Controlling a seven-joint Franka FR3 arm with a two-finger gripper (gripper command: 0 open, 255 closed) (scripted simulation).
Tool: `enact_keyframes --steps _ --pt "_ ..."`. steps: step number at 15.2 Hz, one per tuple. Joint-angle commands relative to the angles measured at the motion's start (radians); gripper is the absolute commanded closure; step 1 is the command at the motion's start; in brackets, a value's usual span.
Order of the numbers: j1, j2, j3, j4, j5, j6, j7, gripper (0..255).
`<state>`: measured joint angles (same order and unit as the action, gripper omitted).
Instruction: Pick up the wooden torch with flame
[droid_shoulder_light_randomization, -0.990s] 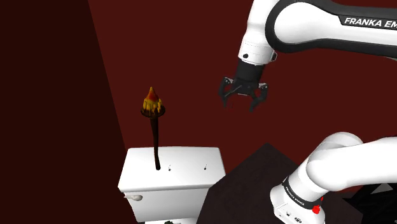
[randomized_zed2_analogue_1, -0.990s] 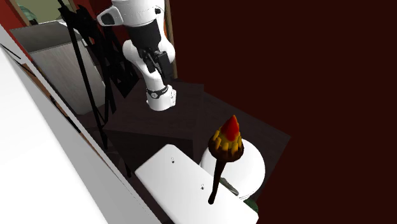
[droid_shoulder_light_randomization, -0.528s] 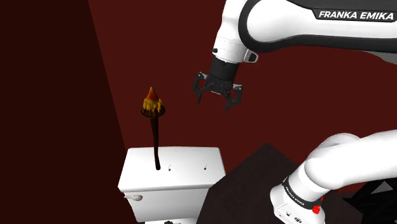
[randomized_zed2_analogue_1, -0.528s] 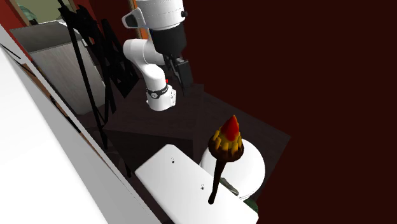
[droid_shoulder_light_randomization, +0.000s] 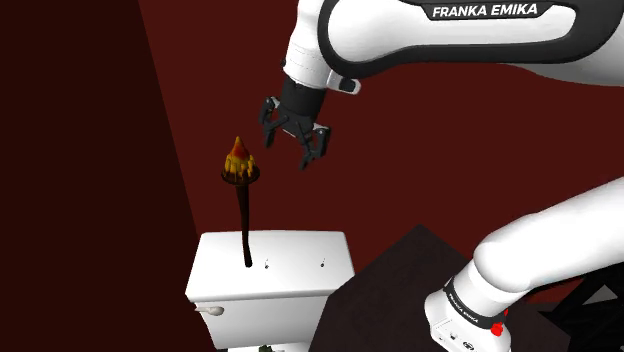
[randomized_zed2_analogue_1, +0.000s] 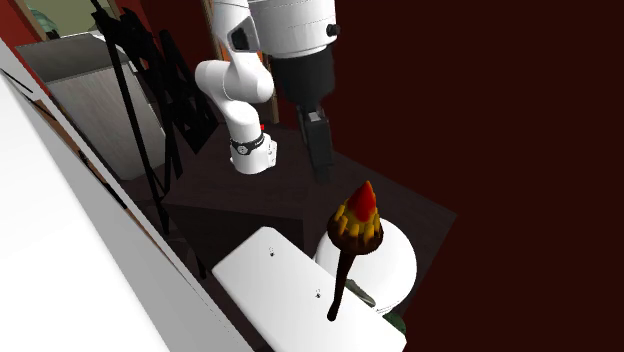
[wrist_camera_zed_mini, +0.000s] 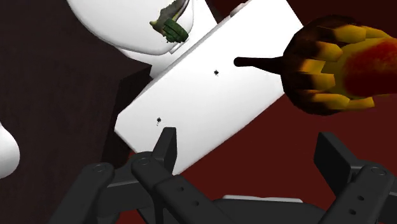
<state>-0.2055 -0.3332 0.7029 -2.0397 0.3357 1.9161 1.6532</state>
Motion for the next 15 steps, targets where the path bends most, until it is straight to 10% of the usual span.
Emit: enact_keyframes --steps 1,5,15 --pt "-0.034 0.080 0.061 0.069 -0.050 0.037 0.125 0" --pt "-0.081 0.258 0.165 0.214 -0.214 0.082 0.375 0" --pt "-0.073 0.267 0.166 0.119 -0.217 0.184 0.374 0"
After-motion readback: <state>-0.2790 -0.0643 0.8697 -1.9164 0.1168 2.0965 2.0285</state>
